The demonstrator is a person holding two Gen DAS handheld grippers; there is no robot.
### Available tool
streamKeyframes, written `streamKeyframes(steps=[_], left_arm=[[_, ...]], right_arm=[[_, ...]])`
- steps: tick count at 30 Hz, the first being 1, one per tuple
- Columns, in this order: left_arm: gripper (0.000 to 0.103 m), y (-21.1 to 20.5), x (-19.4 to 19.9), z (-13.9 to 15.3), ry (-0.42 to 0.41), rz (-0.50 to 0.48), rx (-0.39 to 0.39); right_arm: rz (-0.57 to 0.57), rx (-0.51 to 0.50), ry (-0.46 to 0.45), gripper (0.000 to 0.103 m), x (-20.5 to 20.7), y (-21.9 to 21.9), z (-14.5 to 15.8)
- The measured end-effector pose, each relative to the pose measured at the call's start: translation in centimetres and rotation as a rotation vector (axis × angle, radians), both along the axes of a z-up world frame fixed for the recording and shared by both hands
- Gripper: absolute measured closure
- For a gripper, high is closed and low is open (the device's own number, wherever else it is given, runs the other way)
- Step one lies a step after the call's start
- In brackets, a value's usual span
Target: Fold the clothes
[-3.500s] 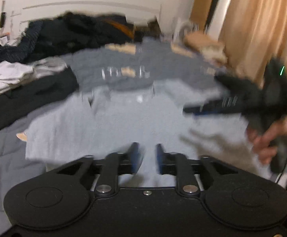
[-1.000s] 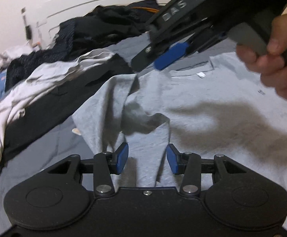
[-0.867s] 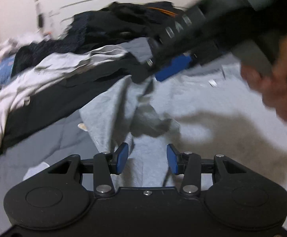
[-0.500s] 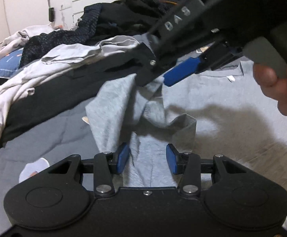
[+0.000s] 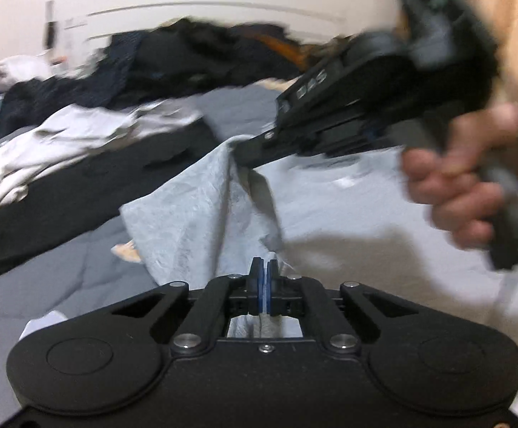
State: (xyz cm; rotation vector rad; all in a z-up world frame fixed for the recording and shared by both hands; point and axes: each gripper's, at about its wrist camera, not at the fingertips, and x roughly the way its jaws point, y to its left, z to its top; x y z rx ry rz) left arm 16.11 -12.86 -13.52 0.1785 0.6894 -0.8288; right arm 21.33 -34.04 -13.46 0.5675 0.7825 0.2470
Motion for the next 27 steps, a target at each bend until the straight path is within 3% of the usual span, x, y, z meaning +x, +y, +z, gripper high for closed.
streamKeyframes(steps=[2, 8, 11, 14, 16, 17, 19, 21, 23, 24, 27], left_arm=[[0.103, 0.5, -0.6, 0.2, 0.021, -0.055, 0.006], [0.103, 0.6, -3.0, -0.8, 0.080, -0.252, 0.140], [0.102, -0.1, -3.1, -1.0, 0.014, -0.208, 0.151], [0.083, -1.7, -3.6, -1.6, -0.094, -0.181, 0.168], [0.056, -3.3, -4.2, -2.6, -0.175, -0.193, 0.231], [0.053, -4.1, -4.5, -3.1, -0.219, -0.197, 0.267], [0.054, -5.0, -4.6, -4.1, -0.255, -0.180, 0.309], [0.058, -5.3, -3.8, -4.9, -0.236, -0.142, 0.307], [0.074, -5.6, -3.0, -5.7, -0.210, -0.103, 0.310], [0.087, -5.7, -2.6, -6.1, -0.192, -0.084, 0.318], [0.100, -5.1, -2.4, -6.1, -0.128, -0.104, 0.308]], right_arm=[[-0.015, 0.004, 0.004, 0.103, -0.1, -0.5, 0.4], [-0.032, -0.065, 0.071, 0.103, 0.0, -0.8, -0.9], [-0.027, -0.104, 0.108, 0.103, -0.2, -0.8, -2.2], [-0.030, -0.109, 0.110, 0.102, -0.8, -0.8, -2.8], [-0.027, -0.109, 0.115, 0.103, -0.8, -0.8, -2.9], [-0.025, -0.109, 0.117, 0.102, -0.7, -0.8, -2.9], [-0.022, -0.107, 0.111, 0.102, -0.6, -0.7, -2.7], [-0.015, -0.106, 0.107, 0.102, -0.5, -0.6, -2.5], [-0.017, -0.104, 0.103, 0.102, -0.4, -0.5, -2.4], [-0.021, -0.101, 0.102, 0.103, -0.4, -0.4, -2.4], [-0.032, -0.092, 0.097, 0.103, -0.3, -0.3, -2.4]])
